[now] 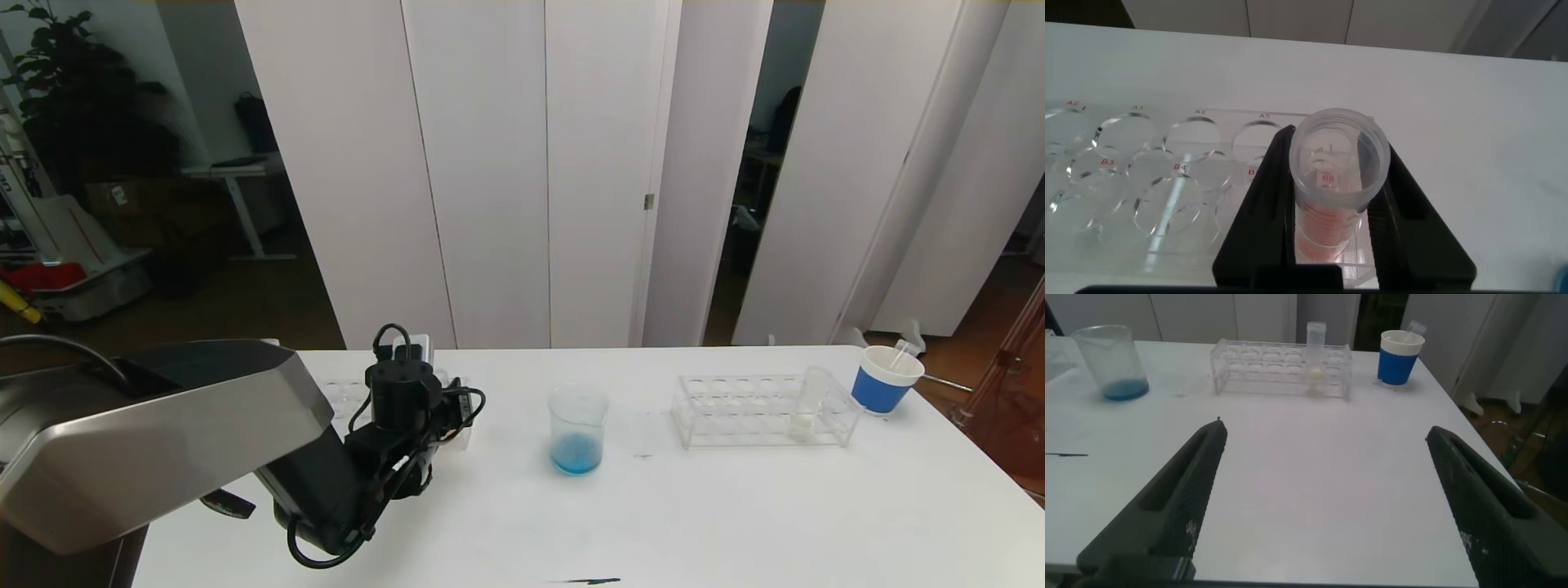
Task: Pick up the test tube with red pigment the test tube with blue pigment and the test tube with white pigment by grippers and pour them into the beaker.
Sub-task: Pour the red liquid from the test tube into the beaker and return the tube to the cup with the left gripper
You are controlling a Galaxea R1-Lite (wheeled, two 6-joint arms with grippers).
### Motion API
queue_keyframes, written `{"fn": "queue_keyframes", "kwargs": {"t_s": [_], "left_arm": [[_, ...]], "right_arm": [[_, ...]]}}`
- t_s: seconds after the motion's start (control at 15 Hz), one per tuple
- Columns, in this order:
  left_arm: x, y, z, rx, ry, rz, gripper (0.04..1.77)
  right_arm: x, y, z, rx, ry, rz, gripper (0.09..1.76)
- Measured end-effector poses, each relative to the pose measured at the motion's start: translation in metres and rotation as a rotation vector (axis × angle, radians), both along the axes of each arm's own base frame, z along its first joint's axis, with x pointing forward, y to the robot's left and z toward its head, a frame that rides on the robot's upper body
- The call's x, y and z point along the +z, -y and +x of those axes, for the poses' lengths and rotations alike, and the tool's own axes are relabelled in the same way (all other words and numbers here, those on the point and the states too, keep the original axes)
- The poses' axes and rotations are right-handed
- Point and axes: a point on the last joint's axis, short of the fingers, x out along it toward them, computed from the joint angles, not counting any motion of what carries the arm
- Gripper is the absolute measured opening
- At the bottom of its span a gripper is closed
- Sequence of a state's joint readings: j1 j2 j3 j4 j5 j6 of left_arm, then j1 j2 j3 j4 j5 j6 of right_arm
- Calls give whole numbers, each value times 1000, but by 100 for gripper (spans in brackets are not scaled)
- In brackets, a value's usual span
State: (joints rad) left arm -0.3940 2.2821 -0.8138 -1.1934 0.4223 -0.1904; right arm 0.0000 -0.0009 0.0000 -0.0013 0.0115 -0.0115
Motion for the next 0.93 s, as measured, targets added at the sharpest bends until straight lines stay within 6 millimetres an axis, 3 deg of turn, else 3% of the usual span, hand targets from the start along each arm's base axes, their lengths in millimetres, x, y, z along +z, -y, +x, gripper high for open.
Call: {"fn": "queue_keyframes", "kwargs": {"t_s": [0.6, 0.93], "left_arm": [[2, 1, 1, 0, 5, -1, 58], [16, 1, 0, 6, 30, -5, 58]], "right_arm": [[0, 0, 0, 0, 0, 0, 175], [0, 0, 0, 0, 0, 0, 175]]}}
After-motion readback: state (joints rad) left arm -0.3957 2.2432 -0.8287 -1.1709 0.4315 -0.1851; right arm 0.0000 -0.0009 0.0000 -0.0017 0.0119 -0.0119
